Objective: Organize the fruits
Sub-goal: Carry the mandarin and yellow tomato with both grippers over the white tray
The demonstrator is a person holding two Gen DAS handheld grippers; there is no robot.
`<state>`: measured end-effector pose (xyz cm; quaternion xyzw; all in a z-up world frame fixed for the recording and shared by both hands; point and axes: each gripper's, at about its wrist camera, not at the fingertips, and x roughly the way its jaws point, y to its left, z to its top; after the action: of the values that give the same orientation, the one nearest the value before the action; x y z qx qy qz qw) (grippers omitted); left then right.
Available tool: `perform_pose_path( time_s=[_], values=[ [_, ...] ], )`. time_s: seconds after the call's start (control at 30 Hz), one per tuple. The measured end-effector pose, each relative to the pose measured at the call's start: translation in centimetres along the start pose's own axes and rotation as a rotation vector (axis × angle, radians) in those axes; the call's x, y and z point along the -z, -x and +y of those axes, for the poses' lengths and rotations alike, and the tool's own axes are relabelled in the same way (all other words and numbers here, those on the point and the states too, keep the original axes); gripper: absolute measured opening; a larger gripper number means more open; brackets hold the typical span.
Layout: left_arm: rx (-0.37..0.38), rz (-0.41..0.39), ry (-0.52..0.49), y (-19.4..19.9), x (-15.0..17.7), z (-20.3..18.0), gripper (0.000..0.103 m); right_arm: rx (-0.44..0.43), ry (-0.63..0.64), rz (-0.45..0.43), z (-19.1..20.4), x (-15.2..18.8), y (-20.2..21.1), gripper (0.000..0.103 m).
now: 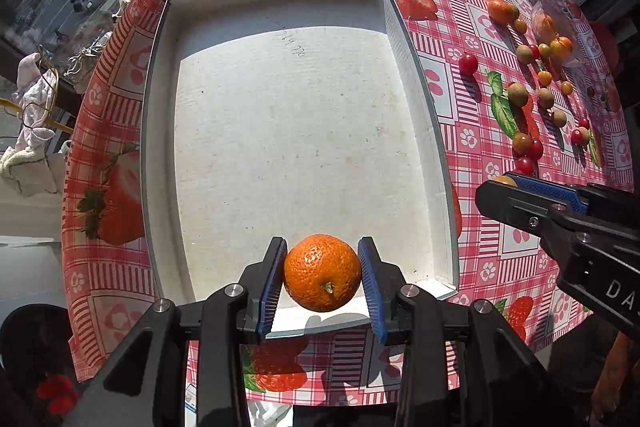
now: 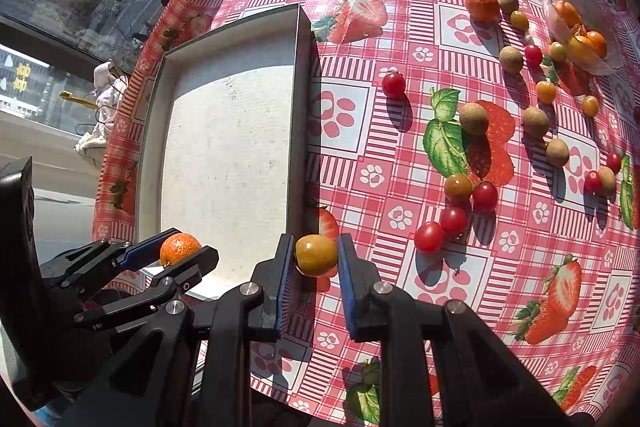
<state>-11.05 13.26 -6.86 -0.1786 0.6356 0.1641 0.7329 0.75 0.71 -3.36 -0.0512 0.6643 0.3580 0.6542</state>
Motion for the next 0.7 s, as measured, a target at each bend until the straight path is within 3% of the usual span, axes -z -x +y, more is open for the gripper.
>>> perform_pose_path(
  time_s=[0.27,0.57,0.7],
  values=[
    [-0.045,0.027,0.05,-2.6,0.7,4.2,0.039,-0.006,0.103,0.103,5.7,-0.7,-5.2,0.023],
    [-0.038,0.034,0.031,-4.1,1.4,3.8,0.039,0.061,0.133,0.174,6.5,-0.6,-8.4,0.024],
    [-0.047,0.037,0.02,-4.5,1.5,3.5,0.047,0.085,0.14,0.196,7.2,-0.5,-9.9,0.024]
  ],
)
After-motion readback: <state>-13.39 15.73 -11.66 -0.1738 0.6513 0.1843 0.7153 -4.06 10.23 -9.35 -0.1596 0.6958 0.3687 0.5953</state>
